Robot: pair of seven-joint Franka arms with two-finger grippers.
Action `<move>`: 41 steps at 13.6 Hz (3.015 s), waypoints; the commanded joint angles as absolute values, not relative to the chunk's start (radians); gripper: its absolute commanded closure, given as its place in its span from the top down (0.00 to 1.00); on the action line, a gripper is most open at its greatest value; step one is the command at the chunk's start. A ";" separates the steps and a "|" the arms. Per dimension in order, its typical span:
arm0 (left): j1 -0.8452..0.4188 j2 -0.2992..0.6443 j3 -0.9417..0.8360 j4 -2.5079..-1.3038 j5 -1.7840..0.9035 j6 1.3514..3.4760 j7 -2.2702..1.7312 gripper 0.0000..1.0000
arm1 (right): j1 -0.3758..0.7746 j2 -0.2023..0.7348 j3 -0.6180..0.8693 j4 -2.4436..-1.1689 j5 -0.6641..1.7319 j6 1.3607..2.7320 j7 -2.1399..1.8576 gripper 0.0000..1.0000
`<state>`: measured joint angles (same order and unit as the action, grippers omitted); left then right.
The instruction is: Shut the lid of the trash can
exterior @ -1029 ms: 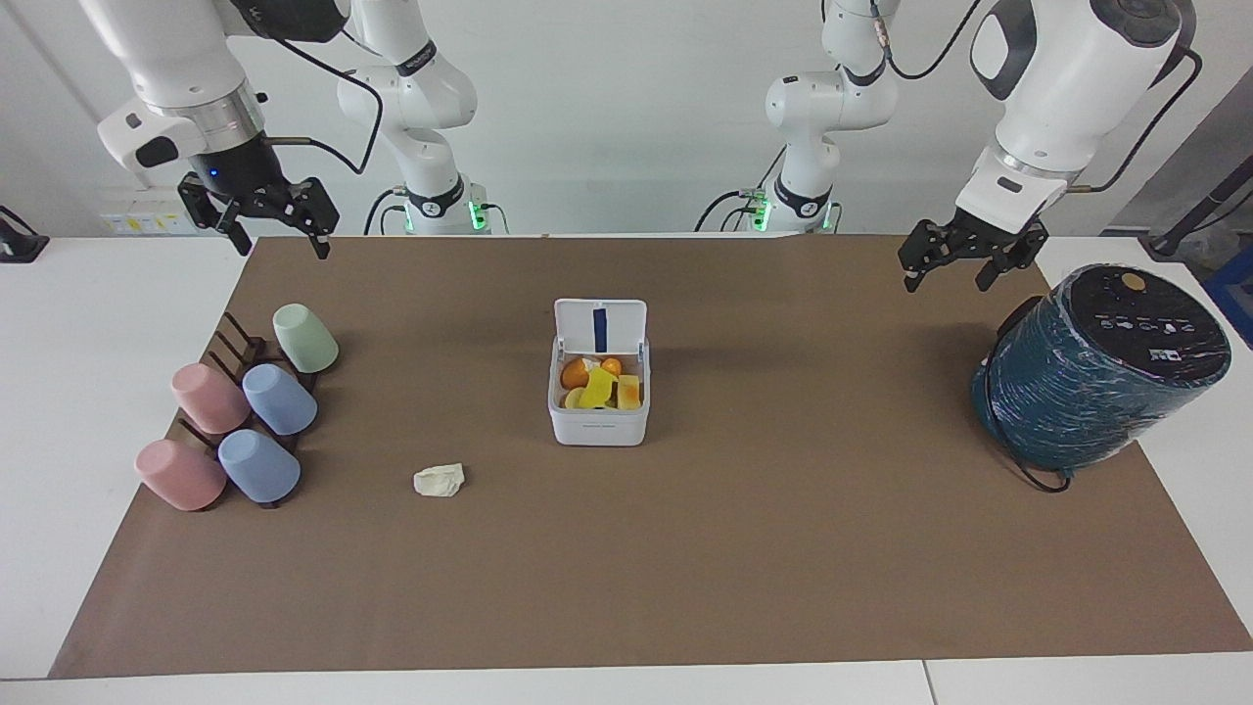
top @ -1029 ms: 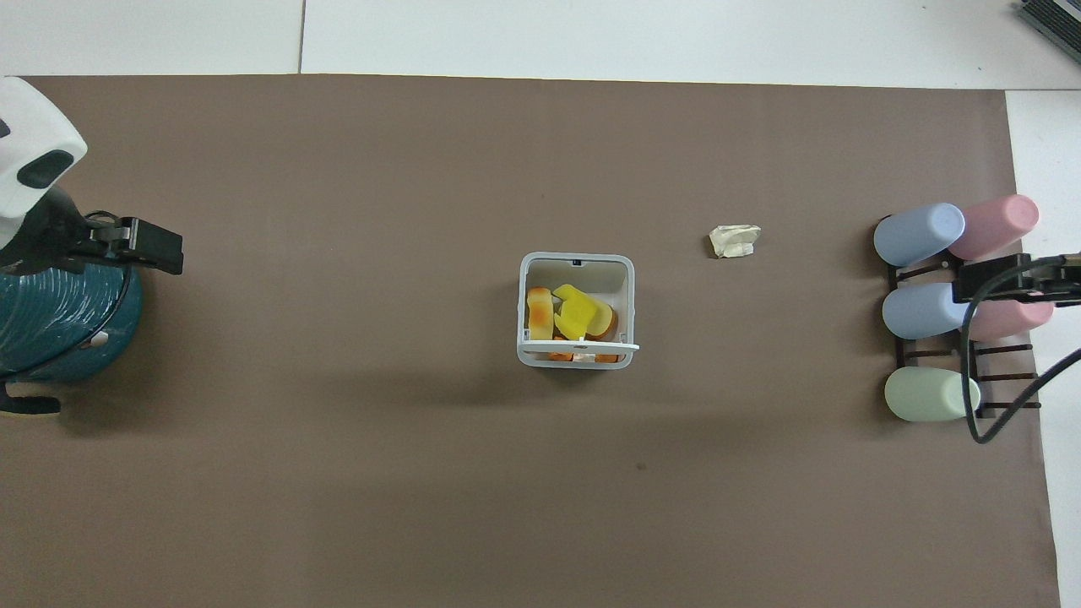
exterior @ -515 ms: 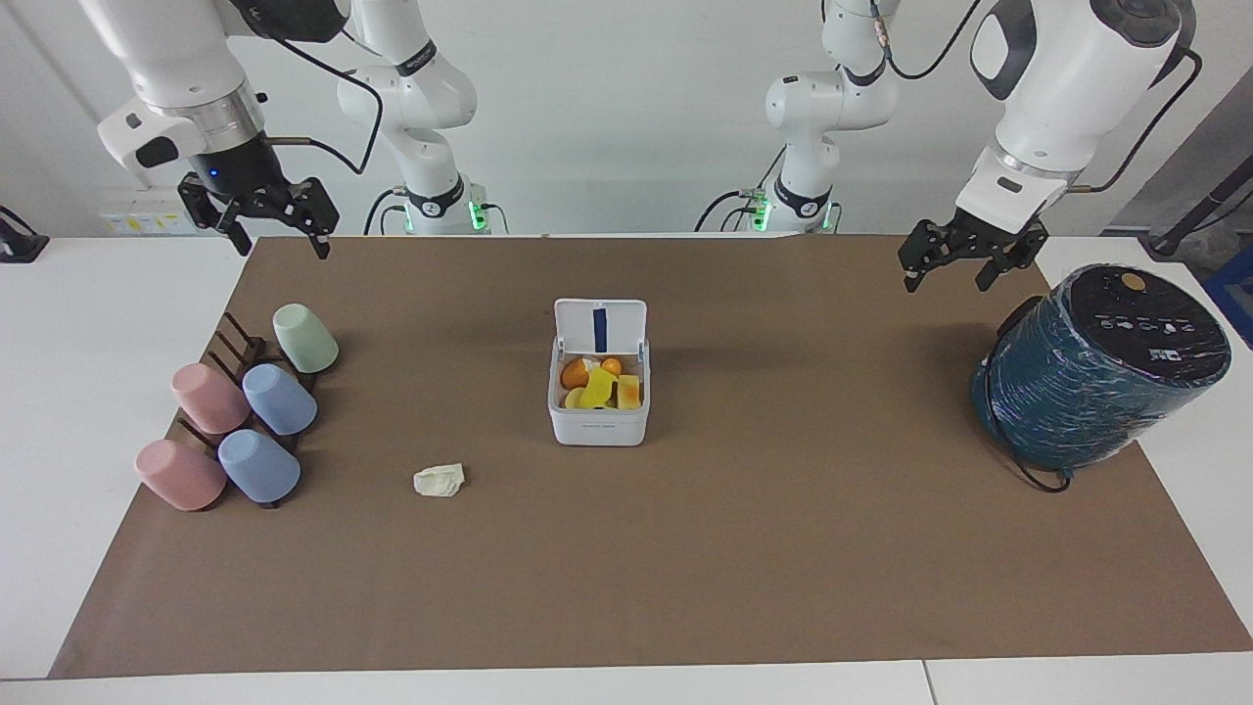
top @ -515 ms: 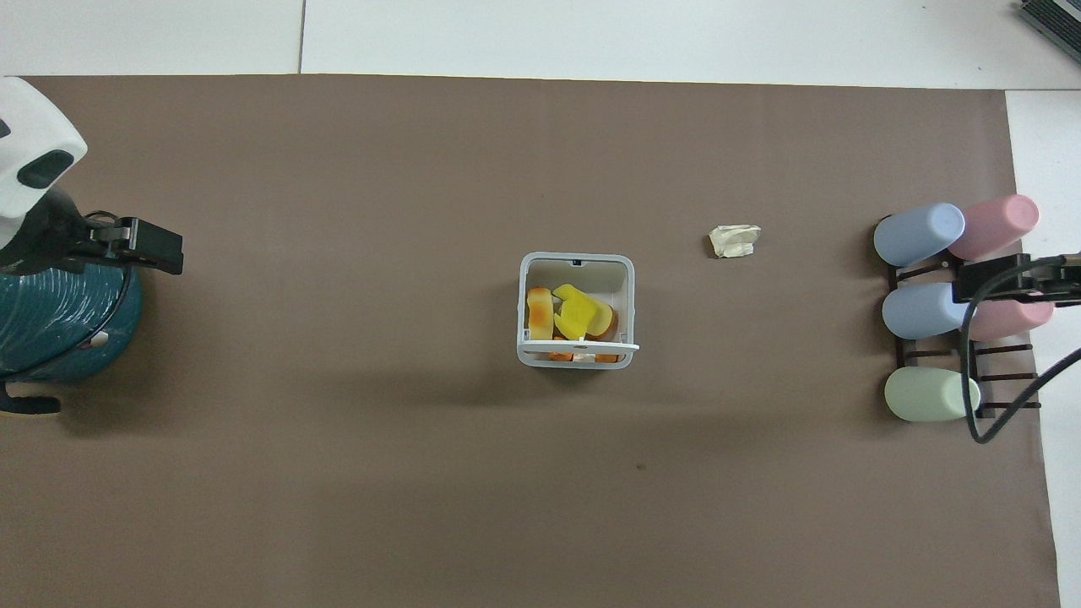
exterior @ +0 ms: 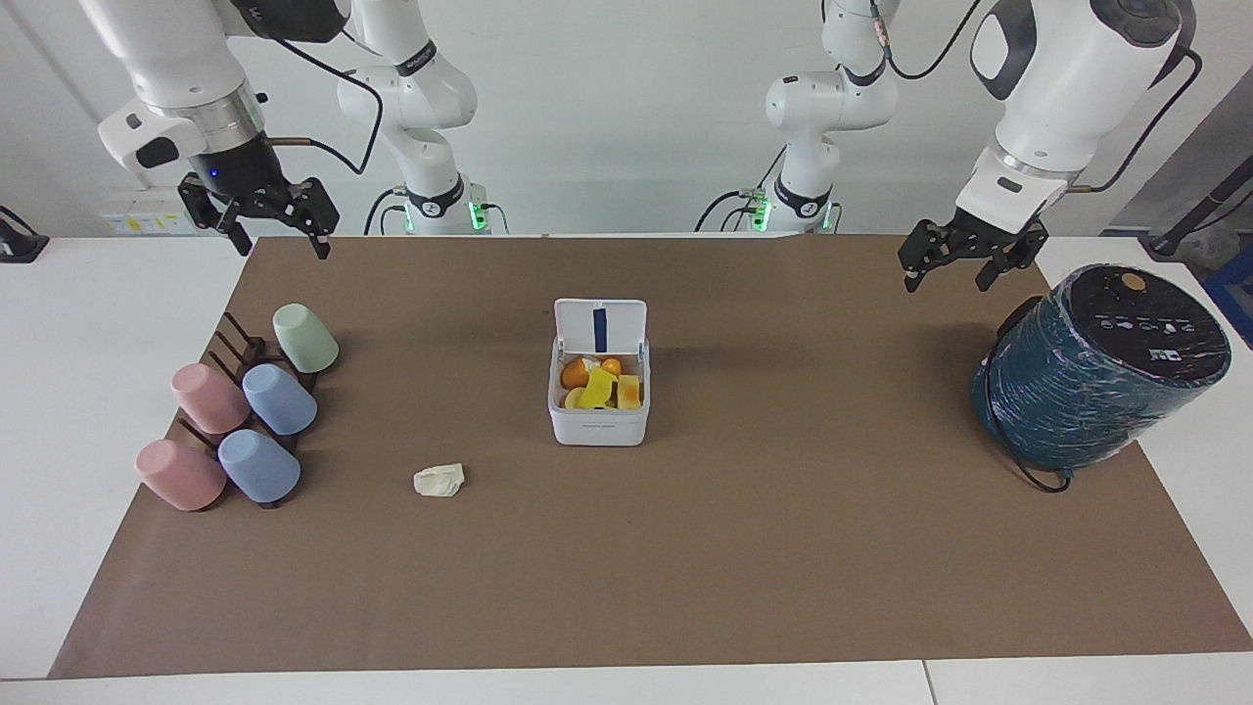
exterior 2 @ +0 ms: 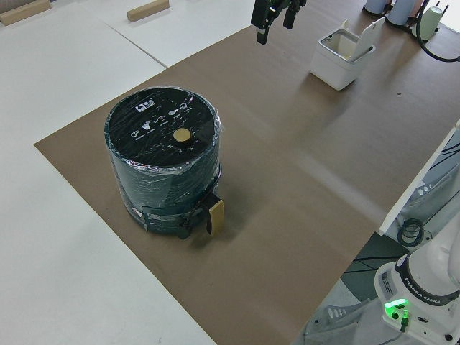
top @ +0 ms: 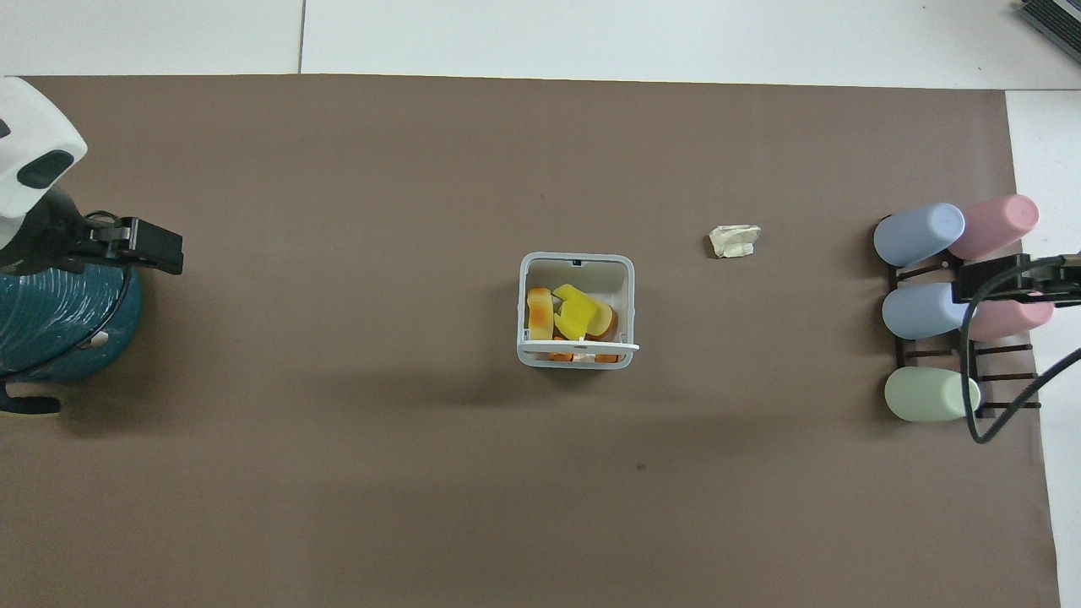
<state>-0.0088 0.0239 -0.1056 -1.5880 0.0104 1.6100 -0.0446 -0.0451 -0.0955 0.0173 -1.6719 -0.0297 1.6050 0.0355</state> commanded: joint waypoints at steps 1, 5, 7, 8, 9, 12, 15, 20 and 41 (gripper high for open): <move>-0.002 -0.008 -0.106 -1.623 0.000 1.617 -0.046 1.00 | -0.048 -0.112 0.034 -1.687 -0.029 1.598 0.031 1.00; -0.002 -0.008 -0.106 -1.623 0.000 1.617 -0.046 1.00 | -0.048 -0.115 0.055 -1.687 -0.028 1.597 0.038 1.00; -0.002 -0.008 -0.106 -1.623 0.000 1.617 -0.046 1.00 | -0.048 -0.115 0.089 -1.687 -0.029 1.592 0.084 1.00; -0.002 -0.008 -0.106 -1.623 0.000 1.617 -0.046 1.00 | -0.048 -0.117 0.104 -1.686 -0.028 1.592 0.100 1.00; -0.002 -0.008 -0.106 -1.623 0.000 1.617 -0.046 1.00 | -0.048 -0.117 0.123 -1.686 -0.029 1.592 0.122 1.00; -0.002 -0.008 -0.106 -1.623 0.000 1.617 -0.046 1.00 | -0.048 -0.118 0.182 -1.686 -0.028 1.597 0.193 1.00; -0.002 -0.008 -0.106 -1.623 0.000 1.617 -0.046 1.00 | -0.048 -0.118 0.264 -1.687 -0.023 1.598 0.294 1.00; -0.002 -0.008 -0.106 -1.623 0.000 1.617 -0.046 1.00 | -0.032 -0.117 0.385 -1.698 -0.017 1.618 0.454 1.00; -0.002 -0.008 -0.106 -1.623 0.000 1.617 -0.046 1.00 | 0.247 0.061 0.383 -1.902 -0.034 2.108 0.818 0.00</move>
<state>-0.0088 0.0239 -0.1056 -1.5882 0.0104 1.6100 -0.0446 0.2546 0.0580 0.3756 -1.8950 -0.0113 2.0866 0.8316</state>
